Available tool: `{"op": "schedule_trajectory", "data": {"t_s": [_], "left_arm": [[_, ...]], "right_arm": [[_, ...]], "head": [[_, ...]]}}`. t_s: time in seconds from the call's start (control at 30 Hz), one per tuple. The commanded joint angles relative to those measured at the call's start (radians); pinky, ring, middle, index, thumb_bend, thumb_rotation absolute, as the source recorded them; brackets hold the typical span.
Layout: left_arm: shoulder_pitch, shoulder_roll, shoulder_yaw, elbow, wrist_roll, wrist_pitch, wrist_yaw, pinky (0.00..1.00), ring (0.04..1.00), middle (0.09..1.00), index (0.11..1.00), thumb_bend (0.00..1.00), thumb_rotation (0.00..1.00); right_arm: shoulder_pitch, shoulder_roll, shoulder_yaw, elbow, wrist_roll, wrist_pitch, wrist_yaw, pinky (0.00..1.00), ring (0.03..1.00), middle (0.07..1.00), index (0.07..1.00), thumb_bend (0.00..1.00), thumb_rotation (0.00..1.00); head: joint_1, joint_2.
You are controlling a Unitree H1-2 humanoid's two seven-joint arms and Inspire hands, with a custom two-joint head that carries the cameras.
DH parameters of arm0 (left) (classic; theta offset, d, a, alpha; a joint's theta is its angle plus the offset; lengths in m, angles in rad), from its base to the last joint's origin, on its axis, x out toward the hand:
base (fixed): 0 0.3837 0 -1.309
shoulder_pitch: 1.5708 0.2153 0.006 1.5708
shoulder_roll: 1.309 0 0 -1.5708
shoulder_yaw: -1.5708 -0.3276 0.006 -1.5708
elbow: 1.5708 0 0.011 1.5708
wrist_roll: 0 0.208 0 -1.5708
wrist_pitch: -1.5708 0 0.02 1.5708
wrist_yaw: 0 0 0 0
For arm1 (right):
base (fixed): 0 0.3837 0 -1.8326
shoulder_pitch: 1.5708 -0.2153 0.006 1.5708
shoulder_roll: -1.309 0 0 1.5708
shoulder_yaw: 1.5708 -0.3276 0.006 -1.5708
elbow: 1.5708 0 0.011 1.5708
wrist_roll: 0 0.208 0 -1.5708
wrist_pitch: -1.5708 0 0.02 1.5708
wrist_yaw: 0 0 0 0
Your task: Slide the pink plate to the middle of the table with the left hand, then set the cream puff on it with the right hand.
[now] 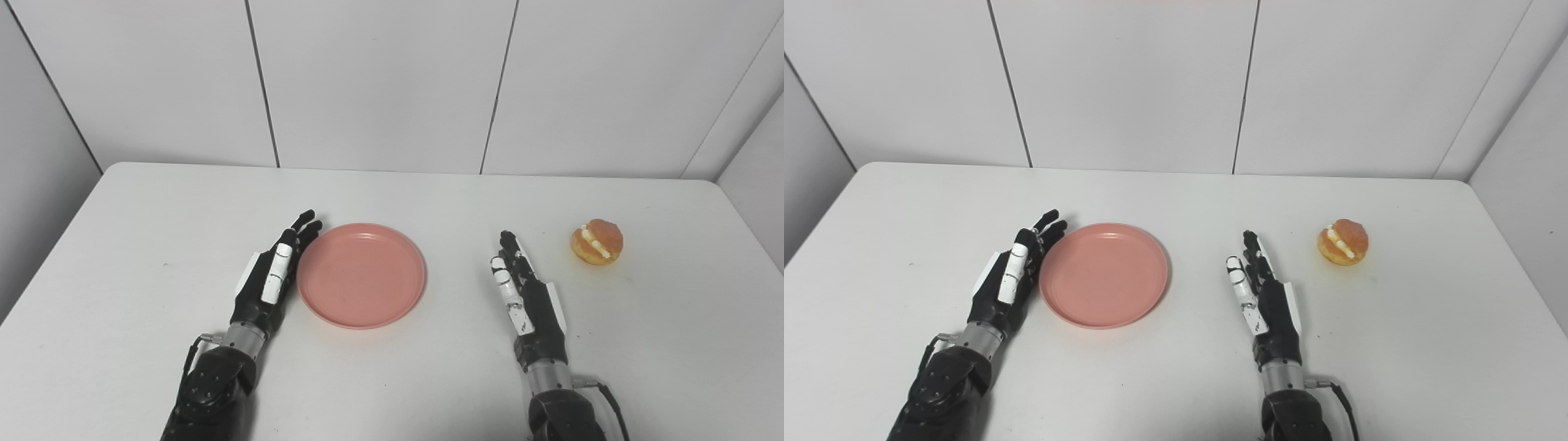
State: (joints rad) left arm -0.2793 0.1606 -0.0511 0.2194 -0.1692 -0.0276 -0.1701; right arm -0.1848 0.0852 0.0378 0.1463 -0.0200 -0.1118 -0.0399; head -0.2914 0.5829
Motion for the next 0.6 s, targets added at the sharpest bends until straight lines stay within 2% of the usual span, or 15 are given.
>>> {"op": "schedule_trajectory", "data": {"t_s": [0.0, 0.13, 0.57], "left_arm": [[0.039, -0.022, -0.039, -0.010, 0.001, 0.061, -0.050, 0.97, 0.941, 0.910, 0.892, 0.71, 1.00], [0.051, -0.029, -0.046, -0.028, -0.003, 0.061, -0.047, 0.98, 0.935, 0.908, 0.890, 0.67, 1.00], [0.079, -0.047, -0.073, -0.070, 0.001, 0.067, -0.047, 0.97, 0.928, 0.904, 0.891, 0.66, 1.00]], "right_arm": [[-0.009, 0.023, 0.011, 0.008, 0.004, -0.024, 0.002, 1.00, 0.979, 0.962, 0.935, 0.62, 0.78], [-0.011, 0.023, 0.014, 0.006, 0.000, -0.019, -0.001, 1.00, 0.976, 0.959, 0.934, 0.63, 0.79], [-0.008, 0.020, 0.012, -0.007, 0.005, -0.002, -0.001, 1.00, 0.981, 0.968, 0.933, 0.65, 0.79]], "head": [[-0.001, 0.003], [0.000, 0.006], [0.010, 0.012]]}}
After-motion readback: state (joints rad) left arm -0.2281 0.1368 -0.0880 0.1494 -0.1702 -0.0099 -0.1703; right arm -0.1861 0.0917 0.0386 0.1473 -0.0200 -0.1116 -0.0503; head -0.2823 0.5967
